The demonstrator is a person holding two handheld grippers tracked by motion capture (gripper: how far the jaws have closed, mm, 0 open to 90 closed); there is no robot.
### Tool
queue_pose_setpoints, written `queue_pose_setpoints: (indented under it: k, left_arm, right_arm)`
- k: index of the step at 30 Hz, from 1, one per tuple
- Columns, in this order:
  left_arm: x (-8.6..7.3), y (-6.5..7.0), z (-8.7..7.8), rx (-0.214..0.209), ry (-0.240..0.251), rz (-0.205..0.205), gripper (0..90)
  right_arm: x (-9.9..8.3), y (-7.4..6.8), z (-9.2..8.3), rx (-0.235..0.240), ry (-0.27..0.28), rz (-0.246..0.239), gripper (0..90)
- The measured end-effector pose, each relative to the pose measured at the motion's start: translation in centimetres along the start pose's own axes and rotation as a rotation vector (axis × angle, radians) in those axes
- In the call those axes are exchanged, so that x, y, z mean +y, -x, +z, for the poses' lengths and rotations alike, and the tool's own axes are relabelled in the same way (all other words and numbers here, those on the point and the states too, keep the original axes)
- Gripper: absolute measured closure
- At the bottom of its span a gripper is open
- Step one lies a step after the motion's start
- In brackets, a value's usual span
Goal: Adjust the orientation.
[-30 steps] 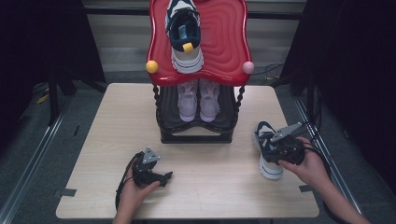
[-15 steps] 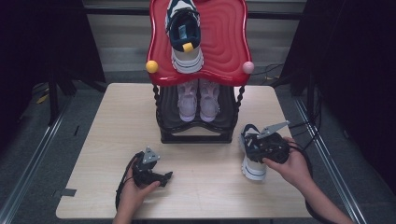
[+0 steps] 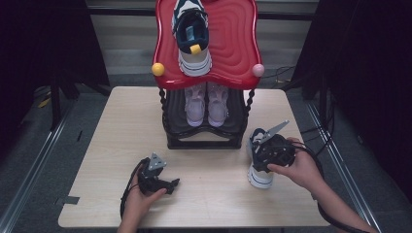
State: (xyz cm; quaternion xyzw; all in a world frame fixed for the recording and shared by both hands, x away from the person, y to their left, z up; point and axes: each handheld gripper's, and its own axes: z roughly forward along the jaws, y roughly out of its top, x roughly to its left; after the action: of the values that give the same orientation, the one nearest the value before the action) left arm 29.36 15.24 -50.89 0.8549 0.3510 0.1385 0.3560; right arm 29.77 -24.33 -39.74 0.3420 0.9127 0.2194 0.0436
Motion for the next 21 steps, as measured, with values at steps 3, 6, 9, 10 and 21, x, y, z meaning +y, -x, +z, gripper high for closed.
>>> queue_pose_setpoints:
  k: [3,6,9,10,21]
  left_arm:
    - [0.0,0.0,0.0,0.000,0.000,0.000,5.4]
    - [0.0,0.0,0.0,0.001,0.000,-0.001,5.4]
    - [0.0,0.0,0.0,0.000,0.000,-0.001,5.4]
    - [0.0,0.0,0.0,0.000,0.000,-0.001,5.4]
    - [0.0,0.0,0.0,0.001,0.001,0.000,5.4]
  right_arm:
    - [0.2,-0.1,-0.2,0.027,-0.052,-0.031,44.1]
    - [0.3,-0.2,-0.1,0.023,-0.117,-0.094,43.3]
    - [0.4,-0.4,0.2,0.032,-0.179,-0.132,43.3]
    - [0.5,-0.6,0.3,0.030,-0.203,-0.139,43.6]
    - [1.5,0.0,1.6,0.032,-0.359,-0.297,52.4]
